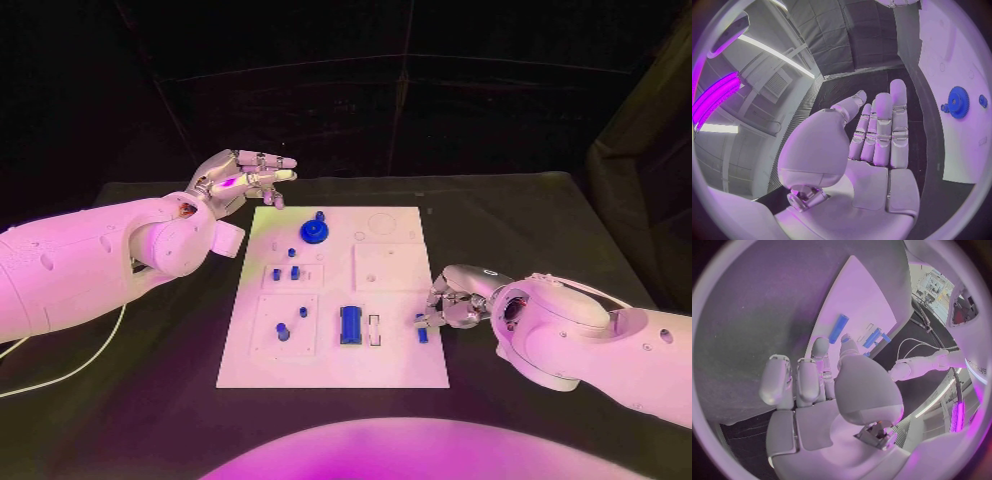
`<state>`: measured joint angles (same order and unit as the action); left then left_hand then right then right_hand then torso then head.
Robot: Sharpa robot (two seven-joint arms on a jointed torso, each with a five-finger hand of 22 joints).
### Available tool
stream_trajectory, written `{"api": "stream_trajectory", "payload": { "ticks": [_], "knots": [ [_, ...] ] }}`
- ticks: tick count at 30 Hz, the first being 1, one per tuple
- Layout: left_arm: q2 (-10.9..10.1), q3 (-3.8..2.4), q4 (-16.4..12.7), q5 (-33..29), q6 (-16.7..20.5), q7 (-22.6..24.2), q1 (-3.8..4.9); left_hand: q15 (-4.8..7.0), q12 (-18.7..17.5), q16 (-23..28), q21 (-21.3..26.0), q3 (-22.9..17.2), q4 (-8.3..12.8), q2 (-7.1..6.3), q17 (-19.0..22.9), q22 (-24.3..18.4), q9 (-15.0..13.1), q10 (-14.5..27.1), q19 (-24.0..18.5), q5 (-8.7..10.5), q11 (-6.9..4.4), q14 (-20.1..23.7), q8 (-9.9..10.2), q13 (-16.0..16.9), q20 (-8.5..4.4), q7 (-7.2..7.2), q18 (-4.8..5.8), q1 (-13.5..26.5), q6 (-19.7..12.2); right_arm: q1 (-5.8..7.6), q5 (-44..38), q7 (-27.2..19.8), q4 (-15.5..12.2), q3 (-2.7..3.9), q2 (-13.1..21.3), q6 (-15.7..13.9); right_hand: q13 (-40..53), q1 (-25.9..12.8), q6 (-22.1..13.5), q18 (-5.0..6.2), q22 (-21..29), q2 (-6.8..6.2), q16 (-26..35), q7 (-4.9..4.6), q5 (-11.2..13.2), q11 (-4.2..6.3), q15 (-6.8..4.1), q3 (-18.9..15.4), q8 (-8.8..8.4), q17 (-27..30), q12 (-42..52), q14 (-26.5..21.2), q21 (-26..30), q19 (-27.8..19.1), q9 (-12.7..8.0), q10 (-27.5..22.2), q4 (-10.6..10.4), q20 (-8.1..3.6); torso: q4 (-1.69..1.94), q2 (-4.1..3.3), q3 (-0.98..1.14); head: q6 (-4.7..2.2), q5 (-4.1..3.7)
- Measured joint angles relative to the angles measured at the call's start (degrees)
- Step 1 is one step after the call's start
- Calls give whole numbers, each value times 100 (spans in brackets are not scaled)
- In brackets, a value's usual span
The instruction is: Assemble the parts on the task board
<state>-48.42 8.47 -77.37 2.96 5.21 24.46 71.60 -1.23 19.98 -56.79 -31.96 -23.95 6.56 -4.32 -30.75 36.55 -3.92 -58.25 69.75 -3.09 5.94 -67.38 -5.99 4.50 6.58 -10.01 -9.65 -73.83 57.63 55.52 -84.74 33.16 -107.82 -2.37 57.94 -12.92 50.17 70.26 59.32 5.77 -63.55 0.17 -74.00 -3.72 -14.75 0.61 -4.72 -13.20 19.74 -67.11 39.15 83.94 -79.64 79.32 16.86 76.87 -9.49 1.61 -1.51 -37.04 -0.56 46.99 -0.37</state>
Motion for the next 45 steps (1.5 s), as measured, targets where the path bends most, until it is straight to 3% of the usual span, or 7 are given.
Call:
{"api": "stream_trajectory", "payload": {
  "ticks": [12,22,25,28,30,31,45],
  "knots": [
    [-5,6,15,0,-18,-1,-2,0,0,0,0,0,0,0,7,0,0,0,0,0,0,0,0,0,0,0,0,0,0,-26,-186,53,41,17,-151,260,0,107,27,0,-2,14,0,1,0,0,0,-29,48,0,-39,0,0,0,44,0,81,0,0,-1,-2,26,27],
    [-13,9,22,0,-39,-10,-2,0,0,0,0,0,0,0,6,1,0,0,0,0,0,0,0,0,0,0,0,0,0,-20,-457,139,93,44,-282,492,-55,394,72,0,44,194,69,2,619,0,0,-44,68,65,-190,0,32,0,121,-42,397,0,-5,-1,-3,33,19],
    [-19,9,21,0,-45,-16,-2,0,0,0,0,0,0,0,6,-1,0,0,0,0,0,0,0,0,0,0,0,0,0,-15,-580,181,115,49,-346,594,-118,594,26,0,100,293,140,-31,1009,0,0,11,67,130,-308,0,71,-21,671,-84,613,21,-5,-2,-4,38,12],
    [-27,9,19,0,-51,-21,-2,0,0,0,0,0,0,0,6,-4,0,0,0,0,0,0,0,0,0,0,0,0,0,-8,-700,213,116,55,-394,690,-158,690,-1,0,132,325,167,-42,1139,-1,0,34,68,168,-372,0,72,-41,703,-124,776,0,-4,-3,-4,45,12],
    [-31,9,19,0,-55,-24,-2,0,0,0,0,0,0,0,6,-4,0,0,0,0,0,0,0,0,0,0,0,0,0,-7,-758,229,123,55,-417,744,-169,703,-72,0,132,339,168,-53,1140,0,0,46,7,168,-373,0,72,-41,1492,-125,803,0,-1,-4,-4,48,15],
    [-33,9,19,0,-56,-26,-2,0,0,0,0,0,0,0,6,-4,0,0,0,0,0,0,0,0,0,0,0,0,0,-7,-784,235,125,55,-426,768,-175,705,-75,0,135,341,168,-52,1142,0,0,35,3,170,-379,0,72,-44,1520,-125,827,3,-1,-3,-4,49,16],
    [-32,10,23,0,-71,-47,-2,0,-1,0,13,0,0,0,7,-3,0,0,0,0,0,0,0,0,0,0,0,0,0,-15,-573,325,19,52,-361,644,-203,800,-62,0,95,572,168,1,-20,-20,0,91,-133,121,-439,0,98,-62,1607,-147,1101,21,-4,1,3,55,13]
  ]
}}
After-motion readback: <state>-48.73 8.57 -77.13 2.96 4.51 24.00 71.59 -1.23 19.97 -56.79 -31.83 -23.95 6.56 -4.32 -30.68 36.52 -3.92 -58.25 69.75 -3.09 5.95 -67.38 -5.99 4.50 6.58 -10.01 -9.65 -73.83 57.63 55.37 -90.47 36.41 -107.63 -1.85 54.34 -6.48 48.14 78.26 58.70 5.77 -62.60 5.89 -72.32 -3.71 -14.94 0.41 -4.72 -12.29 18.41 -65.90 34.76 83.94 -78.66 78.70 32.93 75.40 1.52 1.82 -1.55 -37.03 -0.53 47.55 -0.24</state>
